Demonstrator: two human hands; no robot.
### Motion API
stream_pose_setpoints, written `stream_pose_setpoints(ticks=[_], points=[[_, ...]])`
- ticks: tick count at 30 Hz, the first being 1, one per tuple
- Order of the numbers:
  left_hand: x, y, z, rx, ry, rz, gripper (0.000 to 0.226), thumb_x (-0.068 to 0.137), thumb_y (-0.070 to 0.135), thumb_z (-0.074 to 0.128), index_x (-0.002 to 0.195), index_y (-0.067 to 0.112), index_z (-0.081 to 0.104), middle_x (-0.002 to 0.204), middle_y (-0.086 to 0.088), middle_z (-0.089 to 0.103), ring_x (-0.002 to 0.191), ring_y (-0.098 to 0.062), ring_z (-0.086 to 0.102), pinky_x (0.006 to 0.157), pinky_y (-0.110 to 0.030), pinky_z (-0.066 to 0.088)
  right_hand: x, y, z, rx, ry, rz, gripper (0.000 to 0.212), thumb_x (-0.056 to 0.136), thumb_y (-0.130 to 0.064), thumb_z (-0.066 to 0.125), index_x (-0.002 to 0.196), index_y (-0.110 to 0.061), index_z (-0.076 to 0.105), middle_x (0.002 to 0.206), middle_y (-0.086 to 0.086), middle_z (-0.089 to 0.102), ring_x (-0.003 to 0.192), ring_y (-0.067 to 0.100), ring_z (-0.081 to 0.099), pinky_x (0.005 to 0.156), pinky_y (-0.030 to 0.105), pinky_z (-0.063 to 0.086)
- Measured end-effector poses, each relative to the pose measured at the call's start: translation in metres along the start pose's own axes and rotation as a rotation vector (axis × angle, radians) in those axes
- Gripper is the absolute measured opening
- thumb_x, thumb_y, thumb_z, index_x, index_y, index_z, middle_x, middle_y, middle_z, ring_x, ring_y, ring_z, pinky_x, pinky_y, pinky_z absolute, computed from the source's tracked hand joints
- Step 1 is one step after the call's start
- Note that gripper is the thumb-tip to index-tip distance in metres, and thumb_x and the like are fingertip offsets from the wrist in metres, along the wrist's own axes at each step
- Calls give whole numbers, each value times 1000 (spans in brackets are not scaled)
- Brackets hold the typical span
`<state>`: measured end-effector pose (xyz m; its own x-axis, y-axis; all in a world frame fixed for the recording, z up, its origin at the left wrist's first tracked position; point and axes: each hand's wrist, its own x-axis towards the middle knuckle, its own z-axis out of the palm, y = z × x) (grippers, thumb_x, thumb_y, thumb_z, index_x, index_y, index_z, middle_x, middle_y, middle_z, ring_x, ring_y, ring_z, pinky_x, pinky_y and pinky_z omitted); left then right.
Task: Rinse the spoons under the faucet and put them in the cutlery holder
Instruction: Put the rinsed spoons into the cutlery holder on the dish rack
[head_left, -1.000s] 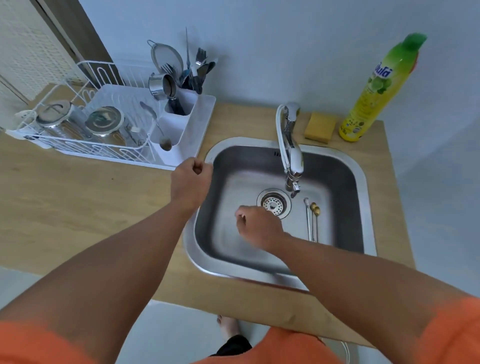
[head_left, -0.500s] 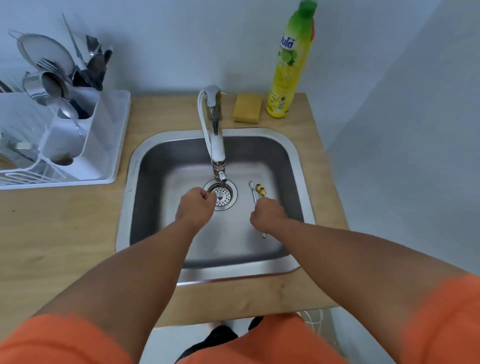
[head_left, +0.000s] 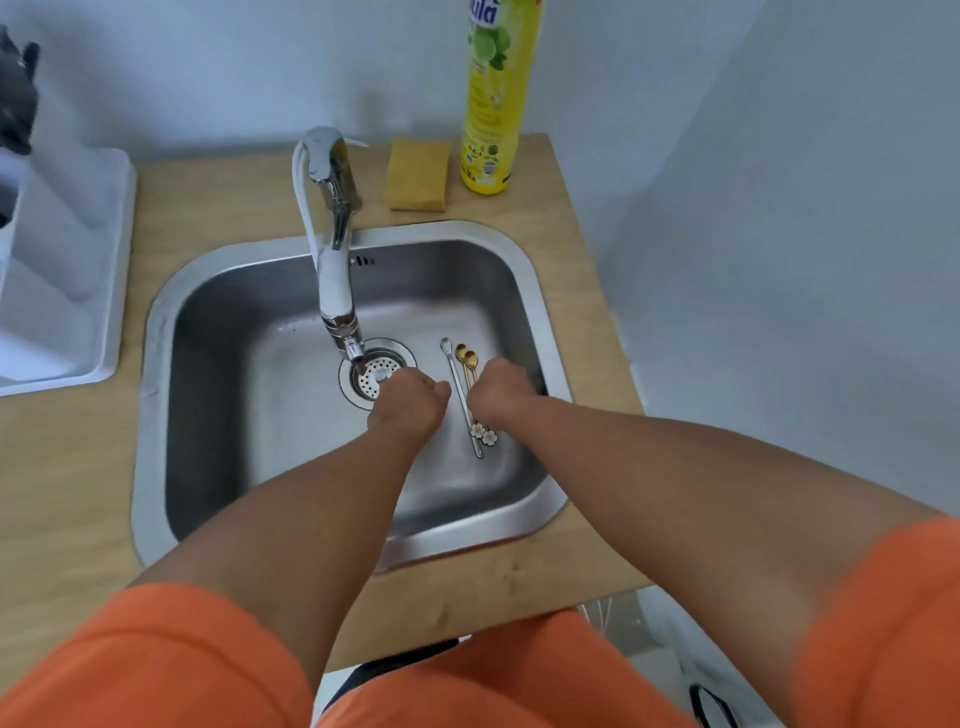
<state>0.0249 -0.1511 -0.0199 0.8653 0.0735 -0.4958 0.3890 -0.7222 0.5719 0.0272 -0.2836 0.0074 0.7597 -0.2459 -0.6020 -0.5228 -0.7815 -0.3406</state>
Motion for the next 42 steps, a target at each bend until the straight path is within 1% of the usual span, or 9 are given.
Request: stream_pose_setpoints(ticks=[4,10,13,16,21,25,29,35,42], points=[[13,16,11,60,-15,-8,36,94,30,60,66,8,60,75,-20,66,75,-35,67,64,-35,44,5,3,3,34,-25,-11,3,90,-12,61,89,-11,58,108,14,71,96,32,71,66,27,46],[29,30,23,270,1,-62,36,98,40,59,103,6,70,105,-15,71,92,-36,68,75,-39,51,22,5,1,37,-13,-29,15,93,-19,65,86,-10,56,91,11,62,73,26,58,64,27,45],[33,30,28,264,-18,-110,33,97,38,63,102,6,70,105,-16,72,93,-36,70,77,-40,54,28,3,6,50,-15,-28,21,97,-27,66,87,-10,57,87,9,58,65,22,56,63,28,43],[33,27,31,264,-14,-121,27,99,35,63,95,9,67,100,-14,72,90,-35,70,76,-39,52,33,-2,10,41,-24,-32,20,97,-28,66,93,-9,63,98,14,67,81,28,65,66,28,45],[31,21,31,362,-12,-104,27,98,22,61,73,15,51,70,-1,55,70,-26,58,63,-34,41,36,-5,14,-13,-15,-40,17,93,-23,70,95,-9,62,112,16,69,93,31,68,67,28,45],[28,16,29,376,-46,-108,21,96,18,60,76,15,53,72,-2,58,73,-26,61,66,-34,44,41,-7,18,-48,-22,-47,26,90,-17,70,112,-4,66,111,15,68,93,31,69,67,28,46],[24,5,22,295,-39,-117,16,96,25,56,89,11,61,84,-7,67,79,-31,66,69,-34,46,46,-7,26,-111,10,-62,21,87,-12,68,107,-8,64,95,8,62,65,18,53,59,29,46],[14,-35,-1,160,-2,-64,25,95,33,46,89,11,57,86,-10,65,77,-30,61,65,-36,42,44,0,31,-189,31,-97,33,89,-12,60,121,-10,65,94,7,55,87,30,66,69,33,56],[-1,-77,-26,-151,124,-90,16,95,32,52,86,19,54,83,0,64,76,-21,59,63,-34,43,41,3,37,-260,7,-134,11,91,-18,64,88,-9,60,91,10,63,76,26,64,61,30,54]])
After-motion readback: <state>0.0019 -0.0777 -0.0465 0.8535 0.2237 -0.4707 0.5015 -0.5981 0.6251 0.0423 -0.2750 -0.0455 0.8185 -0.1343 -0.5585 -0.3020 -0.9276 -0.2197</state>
